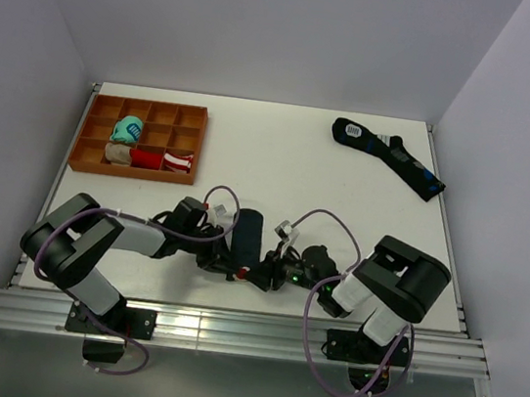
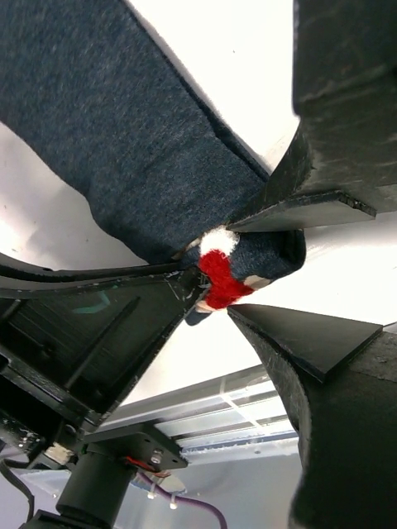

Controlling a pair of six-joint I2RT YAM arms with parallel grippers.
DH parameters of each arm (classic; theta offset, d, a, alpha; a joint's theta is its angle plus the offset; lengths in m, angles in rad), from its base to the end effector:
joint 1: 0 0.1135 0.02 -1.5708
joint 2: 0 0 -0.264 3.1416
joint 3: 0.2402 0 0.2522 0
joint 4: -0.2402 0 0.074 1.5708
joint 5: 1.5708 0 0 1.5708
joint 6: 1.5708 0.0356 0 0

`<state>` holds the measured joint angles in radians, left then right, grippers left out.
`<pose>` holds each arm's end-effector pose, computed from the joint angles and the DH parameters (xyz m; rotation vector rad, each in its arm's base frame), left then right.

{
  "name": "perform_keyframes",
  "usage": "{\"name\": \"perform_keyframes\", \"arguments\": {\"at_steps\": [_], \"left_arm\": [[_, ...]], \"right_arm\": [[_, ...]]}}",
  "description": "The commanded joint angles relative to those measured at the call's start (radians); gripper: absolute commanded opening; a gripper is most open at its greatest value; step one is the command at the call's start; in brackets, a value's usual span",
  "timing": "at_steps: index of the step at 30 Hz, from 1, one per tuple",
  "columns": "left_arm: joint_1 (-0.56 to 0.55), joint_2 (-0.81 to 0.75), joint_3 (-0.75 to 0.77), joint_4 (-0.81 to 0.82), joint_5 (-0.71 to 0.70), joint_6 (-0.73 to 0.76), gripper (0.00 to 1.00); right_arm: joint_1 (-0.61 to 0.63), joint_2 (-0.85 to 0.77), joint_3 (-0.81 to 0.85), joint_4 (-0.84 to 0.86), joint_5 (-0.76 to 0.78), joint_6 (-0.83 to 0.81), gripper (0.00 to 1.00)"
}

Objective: Roll the socks
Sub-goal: Roll the sock at the center of the board.

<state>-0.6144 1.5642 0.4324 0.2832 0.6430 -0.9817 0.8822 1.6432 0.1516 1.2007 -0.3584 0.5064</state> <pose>0.1874 -0.1584 0.1044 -0.1621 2.7663 -1.3827 0.1309 0.1787 0.1066 -0.6496 1.9475 1.2524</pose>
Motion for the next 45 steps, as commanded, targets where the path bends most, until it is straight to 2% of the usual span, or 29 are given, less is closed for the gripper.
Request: {"name": "perform_keyframes", "arguments": {"at_steps": [1, 10, 15, 19, 20, 21, 24, 30, 33, 42, 45], "left_arm": [[0.036, 0.037, -0.009, -0.128, -0.129, 0.052, 0.17], [0.061, 0.049, 0.058, -0.18, -0.111, 0.051, 0.18], [0.061, 0.051, 0.089, -0.216, -0.115, 0.066, 0.19], [0.062, 0.046, 0.1, -0.22, -0.124, 0.071, 0.22], [0.061, 0.042, 0.1, -0.222, -0.134, 0.072, 0.22], [0.062, 0.034, 0.1, -0.22, -0.138, 0.072, 0.24], [0.061, 0.002, 0.104, -0.228, -0.17, 0.072, 0.31], [0.062, -0.101, 0.141, -0.295, -0.339, 0.109, 0.41], [0.062, -0.086, 0.187, -0.315, -0.391, 0.139, 0.43], [0.062, 0.071, 0.299, -0.224, -0.359, 0.187, 0.45], [0.062, 0.123, 0.328, -0.24, -0.367, 0.202, 0.45]], "right_arm": [[0.015, 0.036, -0.015, 0.057, 0.012, -0.014, 0.48], [0.027, 0.078, -0.044, 0.108, 0.058, -0.008, 0.49], [0.038, 0.082, -0.023, 0.045, 0.091, -0.011, 0.45], [0.04, 0.102, -0.026, 0.051, 0.099, 0.023, 0.33], [0.04, 0.107, -0.027, 0.045, 0.107, 0.032, 0.27], [0.038, 0.115, -0.027, 0.033, 0.107, 0.038, 0.17], [0.038, 0.133, -0.05, 0.059, 0.122, 0.069, 0.1], [0.031, 0.159, -0.067, 0.102, 0.113, 0.084, 0.1], [0.028, 0.158, -0.06, 0.091, 0.107, 0.086, 0.09], [0.023, 0.125, -0.052, 0.04, 0.102, 0.078, 0.09], [0.023, 0.124, -0.049, 0.034, 0.098, 0.078, 0.09]]}}
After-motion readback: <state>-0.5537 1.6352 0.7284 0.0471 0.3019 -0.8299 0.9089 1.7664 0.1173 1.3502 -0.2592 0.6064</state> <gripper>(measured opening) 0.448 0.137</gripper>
